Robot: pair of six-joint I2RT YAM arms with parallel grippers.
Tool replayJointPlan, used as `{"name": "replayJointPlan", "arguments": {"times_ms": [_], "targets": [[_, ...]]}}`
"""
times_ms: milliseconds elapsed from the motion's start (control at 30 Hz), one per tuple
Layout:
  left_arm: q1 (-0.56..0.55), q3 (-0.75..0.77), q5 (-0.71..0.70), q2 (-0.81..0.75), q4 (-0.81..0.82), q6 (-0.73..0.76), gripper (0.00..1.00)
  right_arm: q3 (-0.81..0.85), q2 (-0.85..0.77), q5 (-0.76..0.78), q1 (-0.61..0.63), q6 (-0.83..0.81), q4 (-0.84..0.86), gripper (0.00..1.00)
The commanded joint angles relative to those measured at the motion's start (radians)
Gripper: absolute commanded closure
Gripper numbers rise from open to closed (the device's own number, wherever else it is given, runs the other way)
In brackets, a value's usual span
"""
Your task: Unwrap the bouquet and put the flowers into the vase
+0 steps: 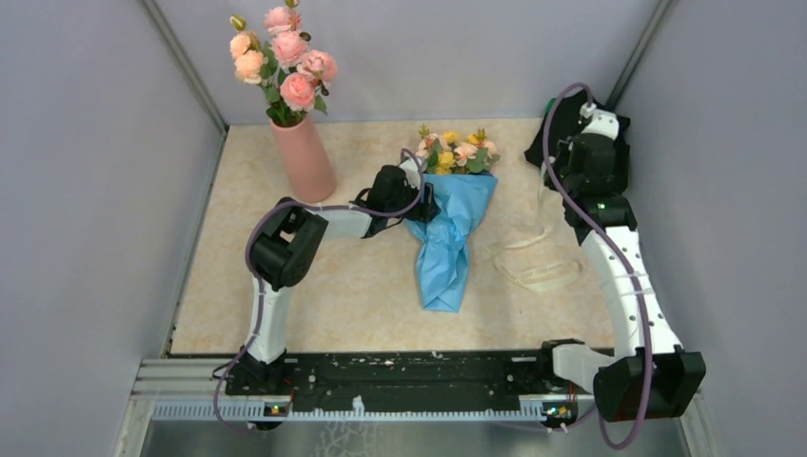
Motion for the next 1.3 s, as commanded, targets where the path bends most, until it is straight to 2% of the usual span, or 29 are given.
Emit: {"name": "replayJointPlan", "arguments": {"times_ms": [0,133,167,200,400,567,867,1267], "targets": [[0.005,-0.04,0.015,0.001,-0.098,0.013,0.3,-0.126,-0.033,-0.072,-0.008,0.007,0.027,0.97],[0.006,-0.041,0.017,0.001,-0.096,0.012,0.3,-0.267,-0.059,-0.123,0.0,0.042,0.075,0.55],[0.005,-0.041,0.016,-0.001,-0.096,0.011,0.3,-0.289,-0.065,-0.115,0.006,0.044,0.079,0.48],[0.006,-0.044,0.017,-0.005,-0.094,0.009,0.3,-0.303,-0.07,-0.109,0.014,0.043,0.079,0.45],[0.004,-0.045,0.02,-0.051,-0.092,0.01,0.3,-0.334,-0.073,-0.093,0.105,0.052,0.065,0.45],[-0.002,-0.044,0.024,-0.095,-0.107,0.016,0.29,-0.363,-0.038,-0.118,0.224,0.101,0.122,0.48],[-0.008,-0.043,0.004,-0.116,-0.13,0.026,0.29,-0.349,0.239,-0.179,0.297,0.156,0.321,0.53],[-0.006,0.001,-0.012,-0.046,-0.132,0.034,0.29,-0.167,0.551,-0.21,0.354,0.141,0.357,0.54]]}}
